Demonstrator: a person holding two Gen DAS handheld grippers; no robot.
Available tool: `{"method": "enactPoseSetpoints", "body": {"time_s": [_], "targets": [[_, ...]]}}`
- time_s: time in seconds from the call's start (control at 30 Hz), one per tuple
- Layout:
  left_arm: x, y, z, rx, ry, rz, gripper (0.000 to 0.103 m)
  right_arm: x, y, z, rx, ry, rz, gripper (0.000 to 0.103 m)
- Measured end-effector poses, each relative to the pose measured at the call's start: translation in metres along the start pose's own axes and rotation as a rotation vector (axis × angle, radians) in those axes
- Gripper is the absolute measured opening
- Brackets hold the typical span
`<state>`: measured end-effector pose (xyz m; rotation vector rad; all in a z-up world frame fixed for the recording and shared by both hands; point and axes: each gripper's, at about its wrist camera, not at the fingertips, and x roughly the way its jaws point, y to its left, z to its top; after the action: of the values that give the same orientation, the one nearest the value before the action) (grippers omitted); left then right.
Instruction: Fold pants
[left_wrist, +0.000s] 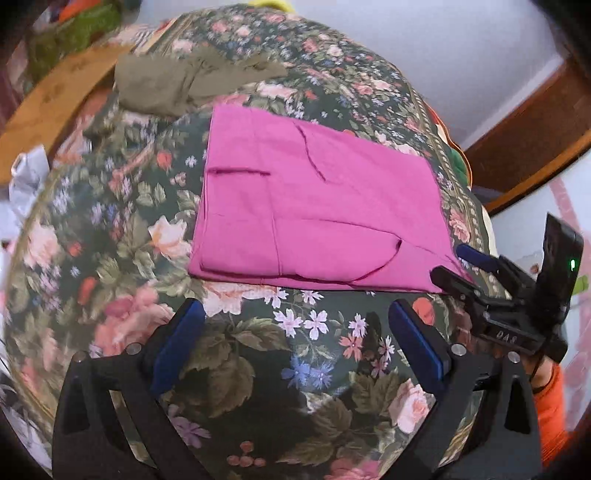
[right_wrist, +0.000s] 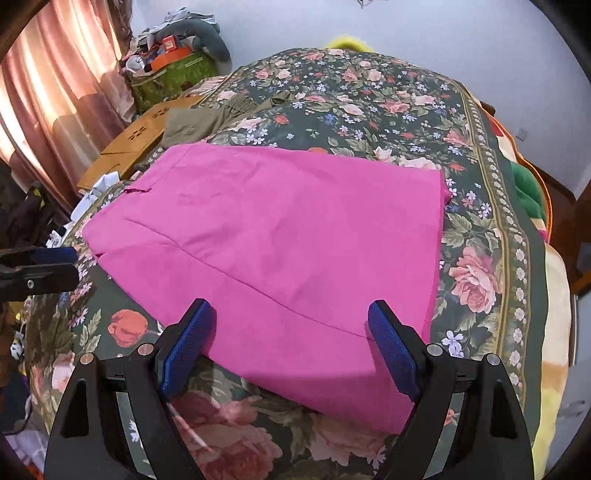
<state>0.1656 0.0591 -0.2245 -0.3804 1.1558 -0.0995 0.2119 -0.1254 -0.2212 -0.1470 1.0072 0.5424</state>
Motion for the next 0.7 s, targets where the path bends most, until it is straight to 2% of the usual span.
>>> {"method": "enactPoseSetpoints", "body": {"time_s": [0.07,0.17,0.3,0.43,0.5,0.57,0.63,0.7], "targets": [[0.002,0.002,0.003,-0.016,0.0,-0.022,0.101,0.0,0.002,-0.002,-0.012,-0.007,-0.004,0.084],[0.006,0.01,0.01,-0.086,0.014,-0.105,0.102,0.0,0.005,-0.004,-0.028,-0.014,-0.011,0.084],[0.013,0.02,0.022,-0.157,0.045,-0.253,0.102,0.001,0.003,-0.004,-0.018,-0.012,0.003,0.084],[0.02,0.027,0.032,-0.211,0.058,-0.314,0.102,0.003,0.0,-0.006,0.004,-0.009,0.026,0.084],[0.021,0.029,0.036,-0.225,0.054,-0.315,0.099,0.003,-0.001,-0.006,0.013,-0.007,0.035,0.084],[0.022,0.027,0.039,-0.219,0.04,-0.271,0.09,0.004,-0.002,-0.007,0.02,-0.007,0.044,0.084],[0.022,0.026,0.039,-0.211,0.028,-0.224,0.076,0.005,-0.003,-0.007,0.03,-0.003,0.055,0.084],[0.023,0.029,0.039,-0.23,0.021,-0.216,0.075,0.006,-0.005,-0.007,0.046,0.004,0.072,0.084]]}}
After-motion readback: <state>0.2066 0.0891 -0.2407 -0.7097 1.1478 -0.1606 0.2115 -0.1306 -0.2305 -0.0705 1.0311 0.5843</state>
